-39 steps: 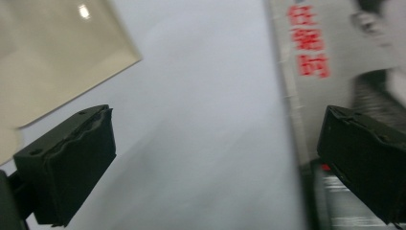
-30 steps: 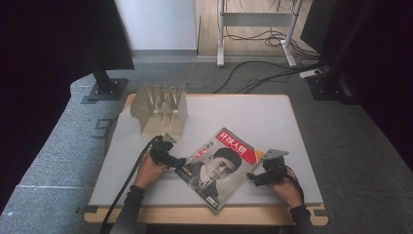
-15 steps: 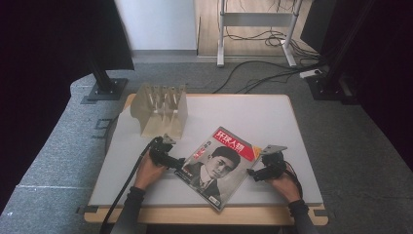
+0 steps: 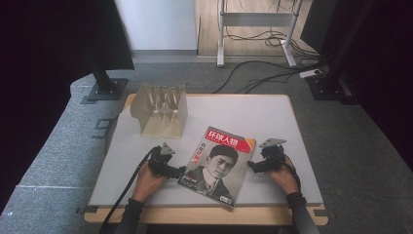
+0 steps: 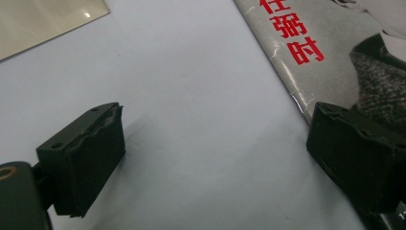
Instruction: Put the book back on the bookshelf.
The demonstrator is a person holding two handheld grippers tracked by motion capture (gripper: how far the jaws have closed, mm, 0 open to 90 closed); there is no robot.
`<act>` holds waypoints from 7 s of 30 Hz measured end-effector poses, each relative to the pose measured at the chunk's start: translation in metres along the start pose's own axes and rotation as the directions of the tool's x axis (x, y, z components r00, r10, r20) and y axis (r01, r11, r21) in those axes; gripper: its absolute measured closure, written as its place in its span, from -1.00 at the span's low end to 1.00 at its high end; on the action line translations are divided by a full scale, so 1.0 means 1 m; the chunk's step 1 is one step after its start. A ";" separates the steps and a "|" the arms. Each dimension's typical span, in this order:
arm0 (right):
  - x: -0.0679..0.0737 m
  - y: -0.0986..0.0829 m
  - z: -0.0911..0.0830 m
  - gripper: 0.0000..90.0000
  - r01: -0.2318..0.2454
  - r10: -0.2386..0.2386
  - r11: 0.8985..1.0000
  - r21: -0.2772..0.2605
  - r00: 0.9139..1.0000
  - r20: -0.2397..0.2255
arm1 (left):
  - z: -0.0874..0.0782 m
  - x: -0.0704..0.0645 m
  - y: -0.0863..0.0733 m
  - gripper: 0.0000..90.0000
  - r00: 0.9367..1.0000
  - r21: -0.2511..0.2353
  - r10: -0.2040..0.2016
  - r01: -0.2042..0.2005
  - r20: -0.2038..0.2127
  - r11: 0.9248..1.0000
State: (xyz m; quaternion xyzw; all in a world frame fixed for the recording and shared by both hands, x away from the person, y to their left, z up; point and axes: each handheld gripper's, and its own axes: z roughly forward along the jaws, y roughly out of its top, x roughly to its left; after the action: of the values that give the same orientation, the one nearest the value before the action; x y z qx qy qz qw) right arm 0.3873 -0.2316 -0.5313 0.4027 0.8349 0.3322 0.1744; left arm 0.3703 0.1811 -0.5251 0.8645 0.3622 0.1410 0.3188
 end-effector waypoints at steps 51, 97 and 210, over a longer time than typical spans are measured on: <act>-0.003 0.074 0.052 -0.64 -0.116 0.111 0.993 -0.021 0.982 -0.153 | 0.002 -0.050 -0.002 -1.00 0.982 -0.008 0.128 -0.128 0.137 0.992; 0.038 0.109 0.022 0.91 0.096 -0.098 0.995 -0.034 0.991 -0.085 | 0.002 -0.050 -0.001 -1.00 0.983 -0.005 0.125 -0.125 0.133 0.992; 0.037 0.105 -0.131 0.92 0.195 -0.238 0.905 -0.379 0.969 -0.070 | -0.060 -0.025 0.176 0.11 0.984 -0.208 0.173 -0.163 0.034 0.965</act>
State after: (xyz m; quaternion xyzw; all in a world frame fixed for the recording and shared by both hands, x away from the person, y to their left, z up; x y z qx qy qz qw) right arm 0.3496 -0.2086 -0.3652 0.2478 0.8057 0.4841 0.2348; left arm 0.4183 0.0965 -0.3648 0.8581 0.2629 0.1815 0.4019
